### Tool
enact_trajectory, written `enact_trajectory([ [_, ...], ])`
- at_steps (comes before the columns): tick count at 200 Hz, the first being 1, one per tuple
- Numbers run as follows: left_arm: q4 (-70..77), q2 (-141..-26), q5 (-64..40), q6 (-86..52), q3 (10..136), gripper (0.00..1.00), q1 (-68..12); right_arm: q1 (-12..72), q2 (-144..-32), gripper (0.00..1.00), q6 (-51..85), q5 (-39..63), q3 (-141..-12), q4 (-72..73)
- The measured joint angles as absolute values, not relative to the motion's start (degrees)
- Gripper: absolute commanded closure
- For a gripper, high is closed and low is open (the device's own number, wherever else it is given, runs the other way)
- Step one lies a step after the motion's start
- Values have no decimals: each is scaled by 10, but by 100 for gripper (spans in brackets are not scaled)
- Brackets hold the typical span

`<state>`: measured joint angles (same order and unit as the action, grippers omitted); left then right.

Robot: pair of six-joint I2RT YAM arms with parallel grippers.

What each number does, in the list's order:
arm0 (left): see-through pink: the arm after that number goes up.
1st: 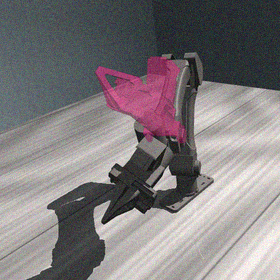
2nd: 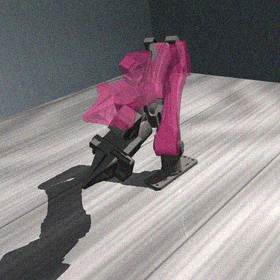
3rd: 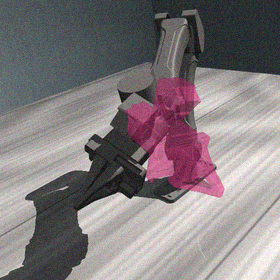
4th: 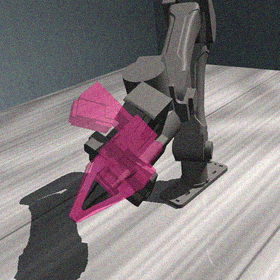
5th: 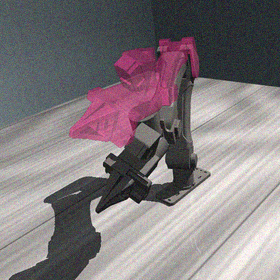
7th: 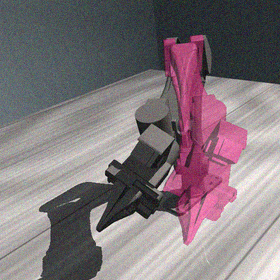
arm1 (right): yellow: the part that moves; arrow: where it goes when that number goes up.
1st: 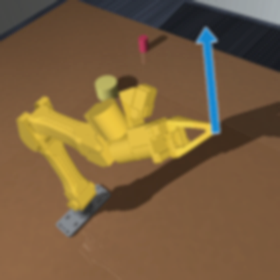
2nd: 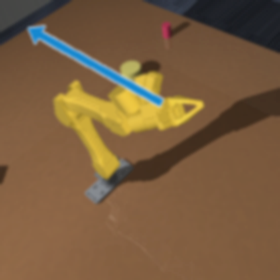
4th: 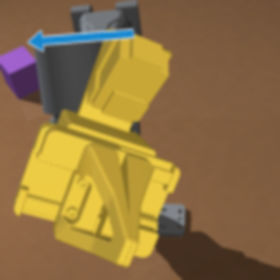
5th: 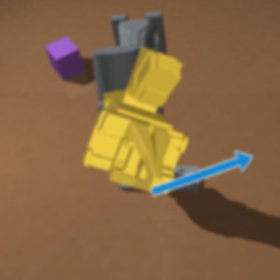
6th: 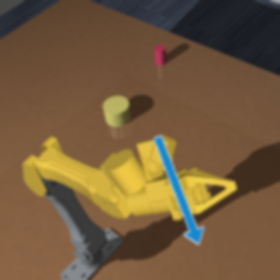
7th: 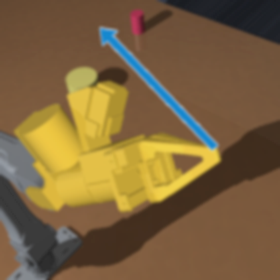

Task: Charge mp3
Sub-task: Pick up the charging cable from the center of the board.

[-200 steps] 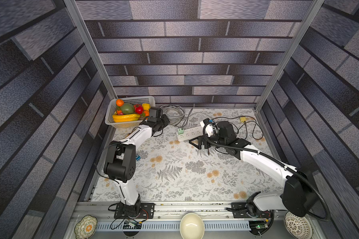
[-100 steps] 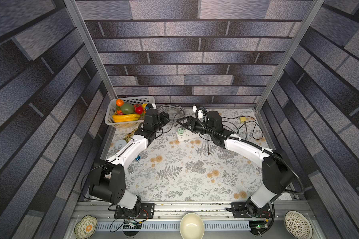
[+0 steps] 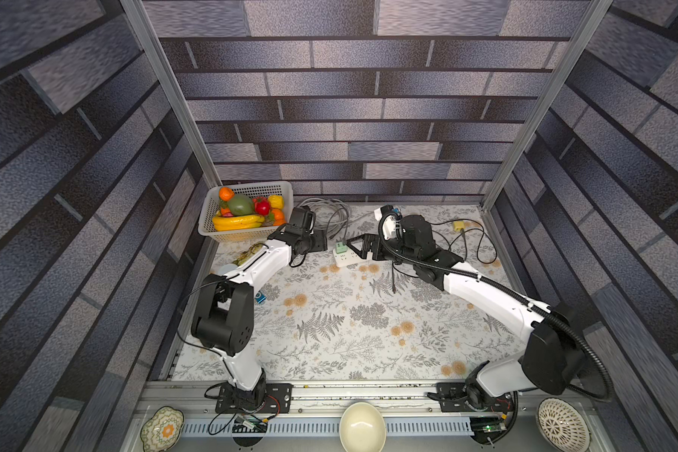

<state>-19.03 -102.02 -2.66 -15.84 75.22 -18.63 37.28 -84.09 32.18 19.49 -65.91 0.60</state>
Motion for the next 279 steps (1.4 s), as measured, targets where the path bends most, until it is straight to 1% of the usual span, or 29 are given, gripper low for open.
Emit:
enact_trajectory([
  [29,-229,-1123,29,-77,801,29,-207,373,-835,0,299,195,-651,-13],
  [47,-234,-1162,60,-46,820,30,-213,373,-830,0,290,195,-642,-22],
  [70,-234,-1187,101,-18,838,31,-218,373,-820,0,281,195,-635,-30],
  [101,-234,-1216,143,2,893,34,-218,373,-805,0,273,195,-632,-33],
  [133,-243,-1238,153,11,940,36,-213,373,-801,0,269,195,-632,-35],
  [156,-273,-1270,148,12,986,43,-210,373,-801,0,269,195,-632,-37],
  [177,-302,-1301,137,12,1020,53,-208,373,-801,0,269,195,-632,-37],
  [242,-337,-1303,122,5,1030,90,-206,373,-778,0,269,193,-631,-41],
  [255,-343,-1289,115,-3,1027,100,-206,373,-774,0,269,193,-627,-39],
  [279,-357,-1222,88,-17,1027,100,-206,373,-759,0,269,208,-564,23],
])
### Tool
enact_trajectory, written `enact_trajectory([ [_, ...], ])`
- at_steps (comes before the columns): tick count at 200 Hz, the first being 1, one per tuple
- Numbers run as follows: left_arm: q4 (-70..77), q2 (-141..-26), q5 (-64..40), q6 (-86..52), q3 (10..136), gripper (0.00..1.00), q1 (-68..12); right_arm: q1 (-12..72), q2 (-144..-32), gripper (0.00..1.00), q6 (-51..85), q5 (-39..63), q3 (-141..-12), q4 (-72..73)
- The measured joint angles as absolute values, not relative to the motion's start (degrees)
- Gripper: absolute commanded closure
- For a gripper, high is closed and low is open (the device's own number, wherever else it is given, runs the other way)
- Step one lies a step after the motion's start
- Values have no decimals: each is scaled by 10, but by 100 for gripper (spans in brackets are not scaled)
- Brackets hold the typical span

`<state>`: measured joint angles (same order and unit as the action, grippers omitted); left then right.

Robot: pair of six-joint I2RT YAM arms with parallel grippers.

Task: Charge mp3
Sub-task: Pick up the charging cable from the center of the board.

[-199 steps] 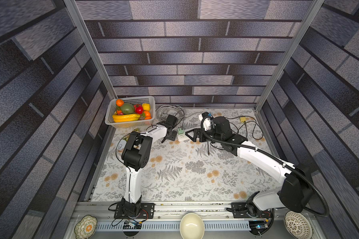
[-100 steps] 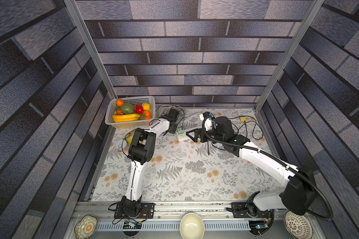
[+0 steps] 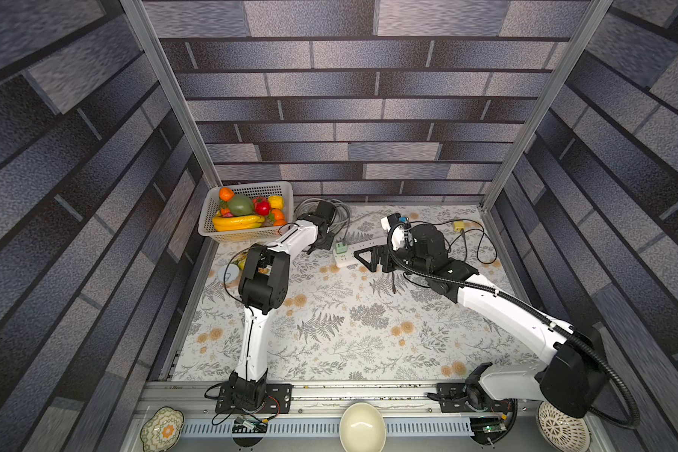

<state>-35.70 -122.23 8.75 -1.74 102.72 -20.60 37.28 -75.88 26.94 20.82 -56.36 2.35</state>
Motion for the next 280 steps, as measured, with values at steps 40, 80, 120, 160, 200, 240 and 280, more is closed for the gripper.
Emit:
enact_trajectory([
  [40,-404,-1100,23,-43,1147,100,-210,373,-801,0,284,253,-469,171],
  [80,-477,-1098,-14,-57,1282,100,-236,373,-932,0,284,258,-511,312],
  [120,-590,-1200,-27,-67,1433,100,-258,374,-1077,3,296,254,-626,433],
  [160,-681,-1262,-28,-76,1548,100,-270,379,-1121,4,295,213,-702,444],
  [200,-704,-1262,-30,-82,1561,100,-275,379,-1152,9,280,169,-792,424],
  [240,-713,-1262,-28,-85,1561,100,-276,378,-1211,27,272,133,-877,365],
  [280,-712,-1262,-34,-97,1561,54,-272,379,-1223,98,287,123,-888,346],
])
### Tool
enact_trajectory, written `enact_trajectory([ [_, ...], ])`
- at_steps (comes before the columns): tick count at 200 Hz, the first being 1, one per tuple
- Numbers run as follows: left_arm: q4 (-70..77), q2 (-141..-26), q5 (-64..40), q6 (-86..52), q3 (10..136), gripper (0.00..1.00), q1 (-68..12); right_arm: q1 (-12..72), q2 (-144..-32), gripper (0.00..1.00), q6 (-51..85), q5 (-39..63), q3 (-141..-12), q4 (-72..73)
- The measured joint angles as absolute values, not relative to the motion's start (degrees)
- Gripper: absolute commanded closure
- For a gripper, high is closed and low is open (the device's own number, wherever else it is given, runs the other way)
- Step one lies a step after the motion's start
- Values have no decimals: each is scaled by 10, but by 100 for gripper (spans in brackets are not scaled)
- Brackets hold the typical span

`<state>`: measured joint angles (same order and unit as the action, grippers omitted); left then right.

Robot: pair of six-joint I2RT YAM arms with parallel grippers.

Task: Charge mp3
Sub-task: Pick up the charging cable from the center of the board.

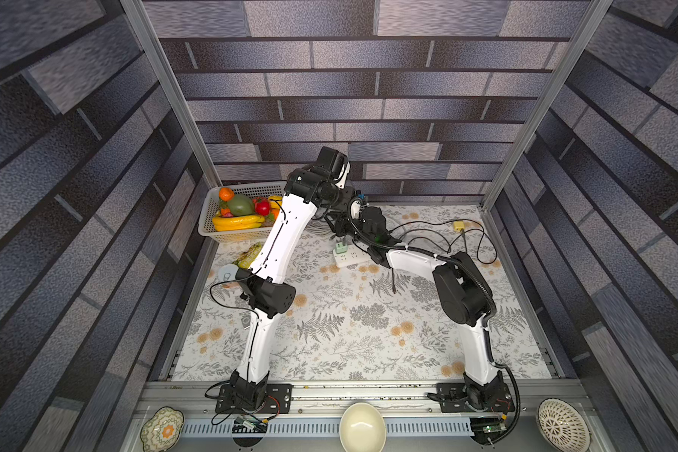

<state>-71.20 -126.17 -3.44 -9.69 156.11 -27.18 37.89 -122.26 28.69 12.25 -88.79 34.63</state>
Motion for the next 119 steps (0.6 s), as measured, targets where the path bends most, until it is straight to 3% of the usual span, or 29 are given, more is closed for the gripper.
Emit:
enact_trajectory([
  [6,-712,-1261,-37,-103,1561,39,-268,379,-1219,100,296,120,-883,351],
  [27,-680,-1233,-51,-133,1511,0,-253,379,-1170,100,311,116,-830,344],
  [55,-485,-1038,-83,-213,1172,0,-209,359,-1043,100,320,120,-777,298],
  [78,-280,-851,-142,-340,875,0,-111,316,-930,100,336,141,-779,273],
  [95,-151,-768,-158,-416,731,0,-62,274,-875,100,354,169,-794,265],
  [119,40,-711,-192,-535,566,0,-86,232,-840,100,377,199,-798,250],
])
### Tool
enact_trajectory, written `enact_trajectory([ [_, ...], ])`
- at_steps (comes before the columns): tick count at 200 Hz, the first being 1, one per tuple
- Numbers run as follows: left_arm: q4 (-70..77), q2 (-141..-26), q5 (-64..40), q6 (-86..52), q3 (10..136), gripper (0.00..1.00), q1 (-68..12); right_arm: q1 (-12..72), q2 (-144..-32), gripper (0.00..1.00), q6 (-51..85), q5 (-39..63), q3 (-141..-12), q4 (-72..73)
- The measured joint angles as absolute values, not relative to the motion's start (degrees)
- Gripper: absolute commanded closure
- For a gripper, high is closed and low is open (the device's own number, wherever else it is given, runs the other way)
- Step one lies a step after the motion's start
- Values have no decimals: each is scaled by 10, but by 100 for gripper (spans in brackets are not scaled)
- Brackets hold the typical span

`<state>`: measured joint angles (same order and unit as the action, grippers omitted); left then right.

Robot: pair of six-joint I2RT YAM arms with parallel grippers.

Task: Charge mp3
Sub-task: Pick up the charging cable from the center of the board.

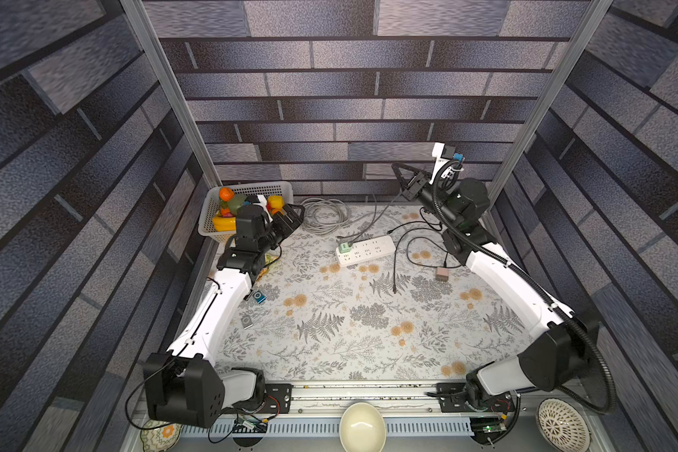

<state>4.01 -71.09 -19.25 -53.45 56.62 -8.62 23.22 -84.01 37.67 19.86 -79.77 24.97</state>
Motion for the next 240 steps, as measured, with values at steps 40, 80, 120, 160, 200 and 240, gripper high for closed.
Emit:
enact_trajectory([
  [40,290,-763,-213,-692,447,0,-160,229,-838,100,399,246,-797,211],
  [80,397,-817,-250,-654,525,0,-213,229,-838,100,417,274,-797,208],
  [120,364,-858,-286,-522,626,3,-220,229,-838,100,435,288,-790,211],
  [160,248,-893,-272,-354,658,3,-251,229,-838,100,446,294,-786,213],
  [200,142,-976,-209,-242,761,1,-274,229,-838,100,462,302,-786,217],
  [240,91,-1062,-120,-182,885,46,-270,229,-830,100,483,312,-767,238],
])
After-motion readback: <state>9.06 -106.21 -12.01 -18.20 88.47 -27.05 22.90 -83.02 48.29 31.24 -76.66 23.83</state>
